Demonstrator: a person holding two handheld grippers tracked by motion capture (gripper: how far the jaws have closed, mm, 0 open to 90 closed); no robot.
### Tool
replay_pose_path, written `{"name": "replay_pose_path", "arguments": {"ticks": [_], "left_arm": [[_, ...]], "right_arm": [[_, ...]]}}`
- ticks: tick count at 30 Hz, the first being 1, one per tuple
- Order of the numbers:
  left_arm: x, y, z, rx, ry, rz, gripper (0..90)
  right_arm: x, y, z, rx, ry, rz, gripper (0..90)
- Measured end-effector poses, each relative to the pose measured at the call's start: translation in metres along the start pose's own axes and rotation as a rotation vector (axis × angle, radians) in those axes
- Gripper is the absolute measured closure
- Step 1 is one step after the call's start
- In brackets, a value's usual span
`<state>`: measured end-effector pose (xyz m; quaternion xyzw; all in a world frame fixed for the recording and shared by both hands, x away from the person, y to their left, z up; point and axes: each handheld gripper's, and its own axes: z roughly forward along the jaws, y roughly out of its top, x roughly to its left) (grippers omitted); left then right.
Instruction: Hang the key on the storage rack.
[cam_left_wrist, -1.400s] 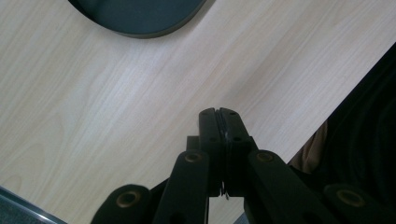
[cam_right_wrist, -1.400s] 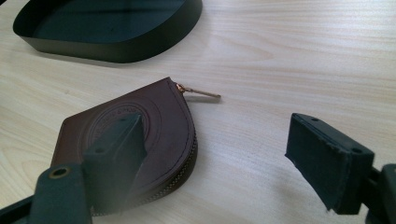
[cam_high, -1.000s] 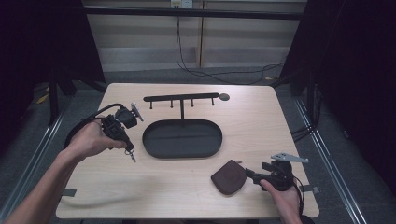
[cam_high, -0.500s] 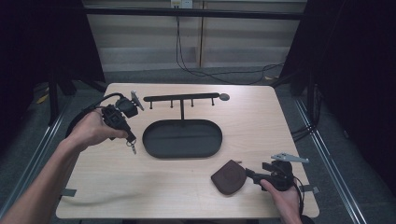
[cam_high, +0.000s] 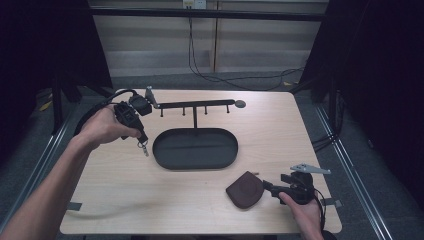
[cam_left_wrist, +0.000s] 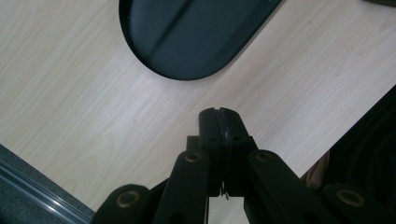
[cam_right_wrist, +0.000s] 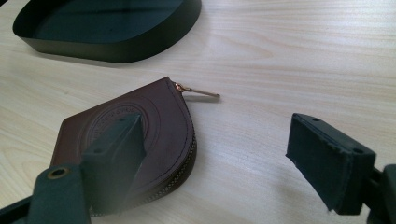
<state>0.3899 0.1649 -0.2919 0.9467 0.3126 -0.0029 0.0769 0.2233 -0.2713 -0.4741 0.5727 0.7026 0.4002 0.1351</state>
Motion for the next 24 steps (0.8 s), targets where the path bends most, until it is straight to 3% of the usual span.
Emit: {"name": "replay_pose_path", "arguments": {"ticks": [3, 24], "left_arm": [[0.0, 0.006, 0.0, 0.009, 0.022, -0.01, 89.3], [0.0, 0.042, -0.006, 0.007, 0.015, 0.009, 89.3]], "right_arm": [[0.0, 0.0, 0.0, 0.001, 0.002, 0.001, 19.1], [0.0, 0.0, 0.0, 0.005, 0.012, -0.003, 18.8]]}}
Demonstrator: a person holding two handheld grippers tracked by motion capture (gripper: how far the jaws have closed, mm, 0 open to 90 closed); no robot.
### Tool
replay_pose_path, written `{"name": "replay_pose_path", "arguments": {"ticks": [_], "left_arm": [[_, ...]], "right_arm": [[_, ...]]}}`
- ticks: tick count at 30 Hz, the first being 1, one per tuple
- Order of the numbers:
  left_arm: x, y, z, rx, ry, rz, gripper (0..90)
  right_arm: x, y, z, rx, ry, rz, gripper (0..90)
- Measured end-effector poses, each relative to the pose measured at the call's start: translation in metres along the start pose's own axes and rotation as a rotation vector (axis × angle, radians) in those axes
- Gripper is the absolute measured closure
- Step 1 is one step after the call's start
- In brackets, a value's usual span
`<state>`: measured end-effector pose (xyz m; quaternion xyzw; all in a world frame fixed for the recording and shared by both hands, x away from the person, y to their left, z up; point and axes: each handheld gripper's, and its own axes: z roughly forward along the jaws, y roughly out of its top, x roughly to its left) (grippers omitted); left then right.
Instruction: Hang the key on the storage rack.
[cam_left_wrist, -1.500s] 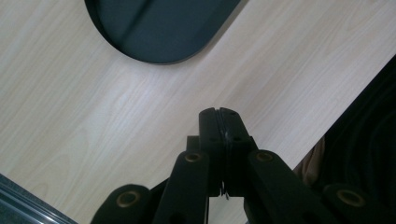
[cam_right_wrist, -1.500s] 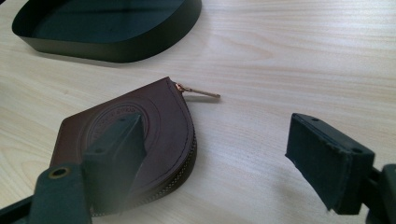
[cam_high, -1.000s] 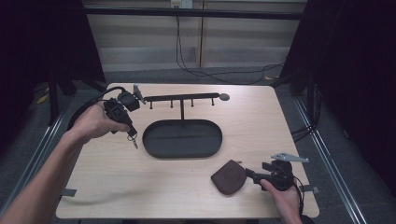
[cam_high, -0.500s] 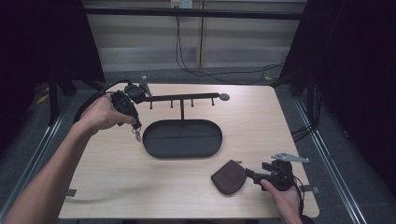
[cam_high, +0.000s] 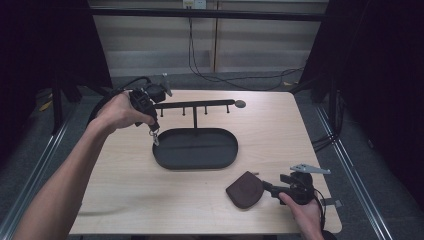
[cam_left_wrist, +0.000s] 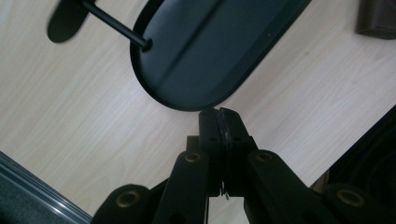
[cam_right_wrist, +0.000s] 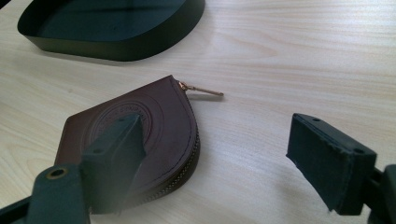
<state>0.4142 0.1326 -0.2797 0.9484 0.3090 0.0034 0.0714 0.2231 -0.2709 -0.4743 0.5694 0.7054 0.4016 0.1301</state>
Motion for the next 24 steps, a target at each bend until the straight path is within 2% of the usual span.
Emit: {"name": "replay_pose_path", "arguments": {"ticks": [7, 12, 13, 15, 23, 24], "left_arm": [[0.006, 0.013, -0.005, 0.002, 0.003, -0.004, 89.3], [0.01, 0.024, -0.002, -0.009, 0.003, -0.006, 89.3], [0.011, 0.025, -0.001, -0.014, -0.008, -0.018, 89.4], [0.013, 0.029, 0.0, -0.007, 0.002, -0.022, 89.3], [0.027, 0.032, 0.002, -0.022, -0.001, -0.05, 89.3], [0.028, 0.032, 0.001, -0.025, -0.005, -0.041, 89.3]], "right_arm": [[0.0, 0.0, 0.0, 0.0, 0.007, -0.001, 18.7], [0.001, 0.0, -0.001, 0.001, 0.011, -0.001, 18.7], [0.001, 0.0, -0.001, 0.001, 0.013, 0.0, 18.7], [0.001, -0.001, -0.001, -0.001, 0.015, -0.001, 18.7], [0.001, -0.001, -0.001, 0.002, 0.019, -0.001, 18.7], [0.001, -0.001, -0.001, 0.002, 0.019, -0.001, 18.7]]}}
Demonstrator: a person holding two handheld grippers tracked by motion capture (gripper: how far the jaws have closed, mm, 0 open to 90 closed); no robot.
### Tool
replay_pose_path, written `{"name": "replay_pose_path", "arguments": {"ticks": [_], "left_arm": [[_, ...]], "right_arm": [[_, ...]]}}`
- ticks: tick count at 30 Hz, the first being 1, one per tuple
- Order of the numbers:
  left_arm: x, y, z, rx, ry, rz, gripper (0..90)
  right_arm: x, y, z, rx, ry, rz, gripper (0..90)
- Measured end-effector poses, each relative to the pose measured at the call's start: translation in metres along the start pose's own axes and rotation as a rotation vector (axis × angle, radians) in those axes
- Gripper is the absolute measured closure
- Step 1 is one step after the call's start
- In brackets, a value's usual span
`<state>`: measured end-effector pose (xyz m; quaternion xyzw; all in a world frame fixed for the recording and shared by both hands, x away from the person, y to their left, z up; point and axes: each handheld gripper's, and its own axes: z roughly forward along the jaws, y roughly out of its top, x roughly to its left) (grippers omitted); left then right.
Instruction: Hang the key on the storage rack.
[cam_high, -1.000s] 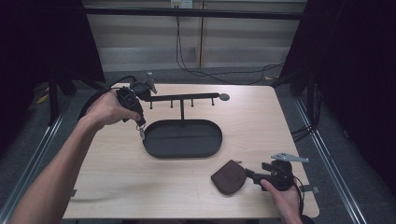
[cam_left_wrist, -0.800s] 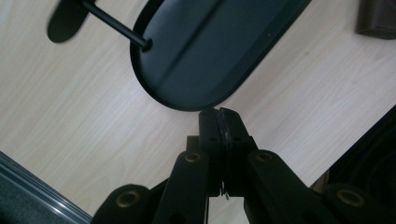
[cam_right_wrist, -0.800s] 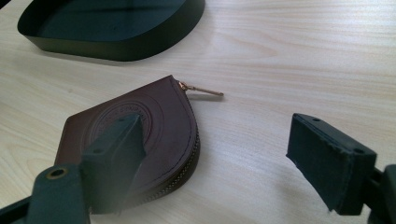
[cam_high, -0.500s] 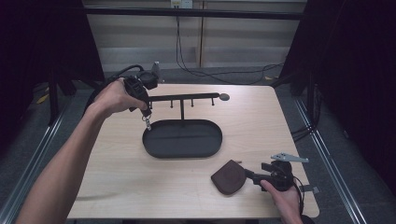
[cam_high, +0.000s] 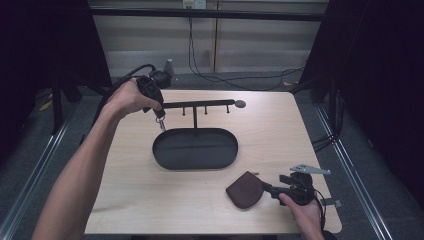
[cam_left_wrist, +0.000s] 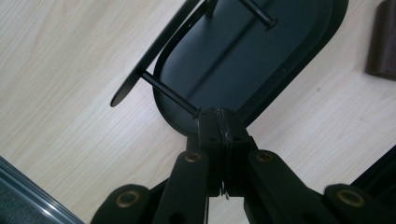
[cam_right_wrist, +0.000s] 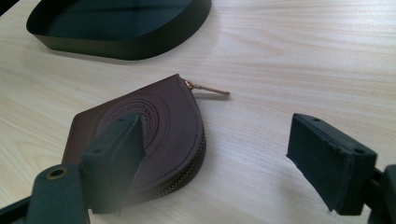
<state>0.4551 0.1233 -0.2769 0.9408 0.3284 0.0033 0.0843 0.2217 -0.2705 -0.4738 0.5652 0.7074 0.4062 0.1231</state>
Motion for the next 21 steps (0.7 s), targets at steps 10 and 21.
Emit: {"name": "replay_pose_path", "arguments": {"ticks": [10, 21], "left_arm": [[0.005, -0.001, 0.005, 0.002, 0.004, -0.011, 89.3], [0.012, 0.001, 0.008, -0.021, 0.014, -0.043, 89.1]], "right_arm": [[-0.001, 0.0, 0.0, -0.003, -0.001, 0.002, 18.6], [-0.001, 0.0, 0.0, 0.0, -0.001, 0.001, 18.6]]}}
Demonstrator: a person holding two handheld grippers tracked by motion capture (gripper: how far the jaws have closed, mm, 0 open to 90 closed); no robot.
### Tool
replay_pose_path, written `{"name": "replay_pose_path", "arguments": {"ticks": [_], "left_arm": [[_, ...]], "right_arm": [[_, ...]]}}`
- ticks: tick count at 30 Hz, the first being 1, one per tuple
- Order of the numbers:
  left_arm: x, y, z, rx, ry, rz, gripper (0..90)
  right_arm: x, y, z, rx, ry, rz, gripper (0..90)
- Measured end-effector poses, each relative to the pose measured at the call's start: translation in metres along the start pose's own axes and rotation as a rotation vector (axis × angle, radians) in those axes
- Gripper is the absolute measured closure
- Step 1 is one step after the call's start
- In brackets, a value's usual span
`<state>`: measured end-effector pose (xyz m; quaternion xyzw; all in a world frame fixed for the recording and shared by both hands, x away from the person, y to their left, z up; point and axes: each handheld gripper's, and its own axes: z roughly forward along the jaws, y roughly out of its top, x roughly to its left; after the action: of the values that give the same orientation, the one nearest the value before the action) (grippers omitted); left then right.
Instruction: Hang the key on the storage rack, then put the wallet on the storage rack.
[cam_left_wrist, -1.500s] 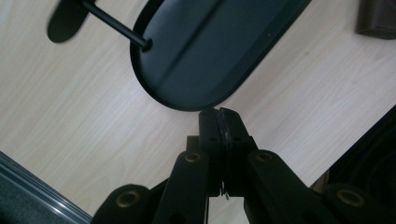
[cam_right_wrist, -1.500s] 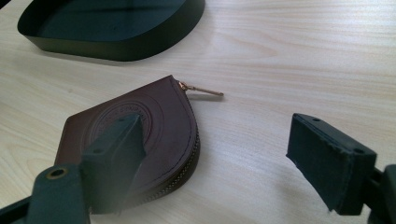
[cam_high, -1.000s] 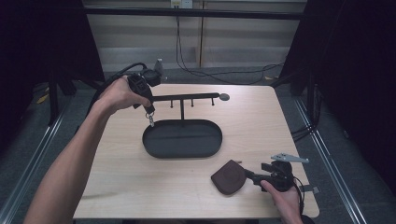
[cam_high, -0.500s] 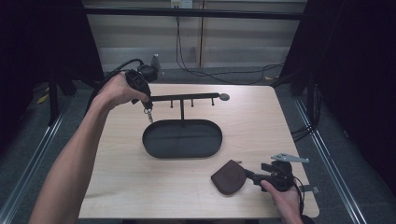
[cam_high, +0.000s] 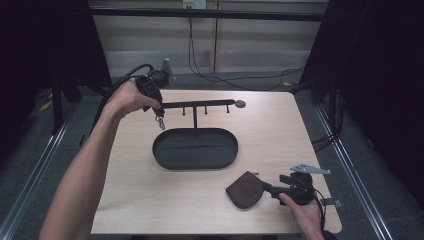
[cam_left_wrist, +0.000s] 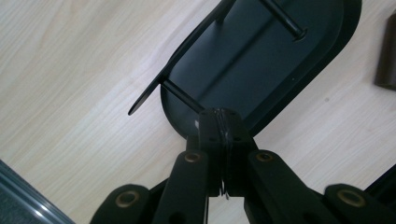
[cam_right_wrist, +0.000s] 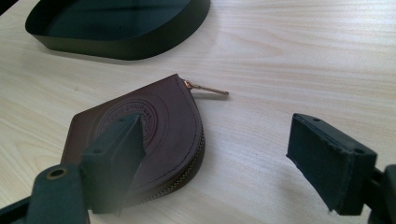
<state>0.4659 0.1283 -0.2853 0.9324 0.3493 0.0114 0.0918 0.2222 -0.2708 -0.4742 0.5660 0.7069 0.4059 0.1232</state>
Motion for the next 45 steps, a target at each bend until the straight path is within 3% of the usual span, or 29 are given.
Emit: {"name": "replay_pose_path", "arguments": {"ticks": [9, 12, 17, 24, 26, 30, 32, 34, 39, 42, 45], "left_arm": [[-0.001, -0.003, 0.001, -0.012, 0.016, 0.008, 86.9], [-0.002, -0.004, -0.001, -0.027, -0.003, 0.021, 85.3], [0.0, -0.011, -0.002, -0.054, -0.009, 0.006, 78.1], [0.005, -0.029, 0.0, -0.135, -0.039, -0.032, 64.9], [0.006, -0.033, 0.001, -0.143, -0.05, -0.033, 64.2], [0.011, -0.046, 0.003, -0.205, -0.053, -0.086, 64.5], [0.011, -0.048, 0.004, -0.212, -0.048, -0.09, 62.6], [0.01, -0.055, 0.004, -0.248, -0.073, -0.1, 61.0], [0.008, -0.066, 0.007, -0.268, -0.053, -0.128, 57.2], [0.003, -0.075, 0.009, -0.287, -0.053, -0.117, 55.0], [0.002, -0.084, 0.011, -0.32, -0.052, -0.134, 52.6]], "right_arm": [[0.0, 0.0, 0.0, 0.001, 0.001, 0.0, 18.6], [0.0, 0.0, 0.001, 0.003, 0.002, -0.001, 18.6], [0.0, 0.001, 0.002, 0.004, 0.002, -0.003, 18.6], [0.0, 0.001, 0.001, 0.003, -0.004, 0.006, 18.6], [0.0, 0.001, 0.001, 0.003, -0.003, 0.004, 18.6], [0.001, 0.001, 0.002, 0.003, -0.004, -0.001, 18.7], [0.001, 0.0, 0.001, 0.003, -0.004, -0.001, 18.6], [0.0, 0.0, 0.001, 0.004, -0.007, 0.005, 18.6], [0.001, 0.001, 0.001, 0.003, -0.005, -0.001, 18.7], [0.0, 0.001, 0.002, 0.004, -0.006, 0.0, 18.6], [0.001, 0.001, 0.001, 0.003, -0.006, -0.002, 18.7]]}}
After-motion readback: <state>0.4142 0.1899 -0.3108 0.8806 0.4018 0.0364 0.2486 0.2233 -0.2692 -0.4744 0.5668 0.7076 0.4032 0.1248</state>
